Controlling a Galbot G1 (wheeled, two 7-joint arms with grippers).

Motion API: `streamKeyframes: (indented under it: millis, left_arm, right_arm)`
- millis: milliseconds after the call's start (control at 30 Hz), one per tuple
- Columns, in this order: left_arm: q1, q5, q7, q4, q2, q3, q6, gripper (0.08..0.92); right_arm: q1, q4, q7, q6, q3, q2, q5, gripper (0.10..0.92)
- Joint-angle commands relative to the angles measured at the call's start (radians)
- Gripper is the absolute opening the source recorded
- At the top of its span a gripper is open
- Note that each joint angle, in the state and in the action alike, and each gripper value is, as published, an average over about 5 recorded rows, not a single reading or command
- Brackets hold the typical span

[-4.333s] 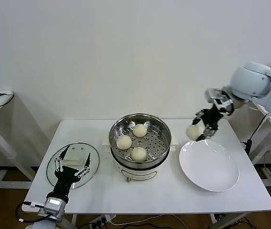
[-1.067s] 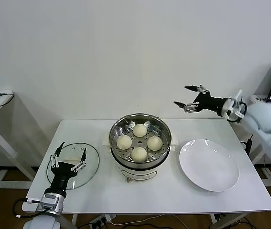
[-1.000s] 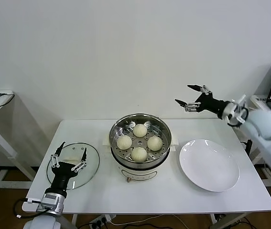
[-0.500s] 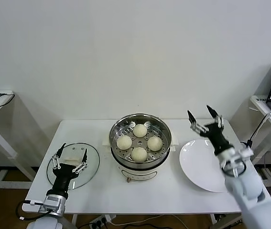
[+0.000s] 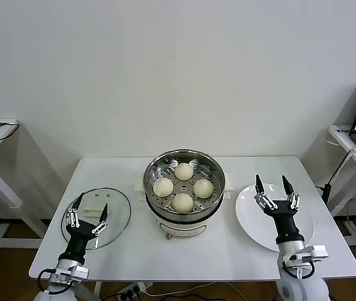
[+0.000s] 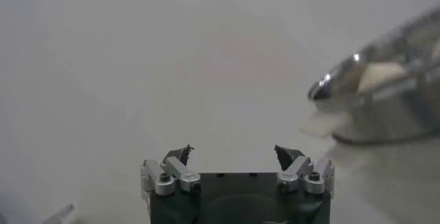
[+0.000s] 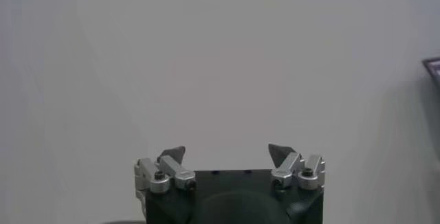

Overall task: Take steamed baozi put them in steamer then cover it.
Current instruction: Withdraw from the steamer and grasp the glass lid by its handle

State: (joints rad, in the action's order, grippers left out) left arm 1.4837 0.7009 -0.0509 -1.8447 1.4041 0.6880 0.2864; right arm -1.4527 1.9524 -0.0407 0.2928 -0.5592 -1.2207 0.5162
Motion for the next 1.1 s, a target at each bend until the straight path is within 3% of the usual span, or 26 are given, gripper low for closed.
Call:
streamKeyframes:
  millis: [33,333,1100]
  left_arm:
    - [-0.045,0.711,-0.252,0.296,-0.016,0.075,0.180,0.823]
    - [-0.122,0.803,-0.294,0.389,-0.028,0.107,0.161,0.823]
    - [-0.310,0.822,-0.302,0.526,-0.029,0.085,0.081,0.823]
  right_arm:
    - [-0.075,0.009,-0.024,0.038,-0.005,-0.083,-0.025,0.823]
    - [-0.073,0.000,-0.015,0.033,-0.003,-0.092,-0.020,0.823]
    - [-0.073,-0.016,-0.006,0.041,-0.012,-0.103,-0.028,0.823]
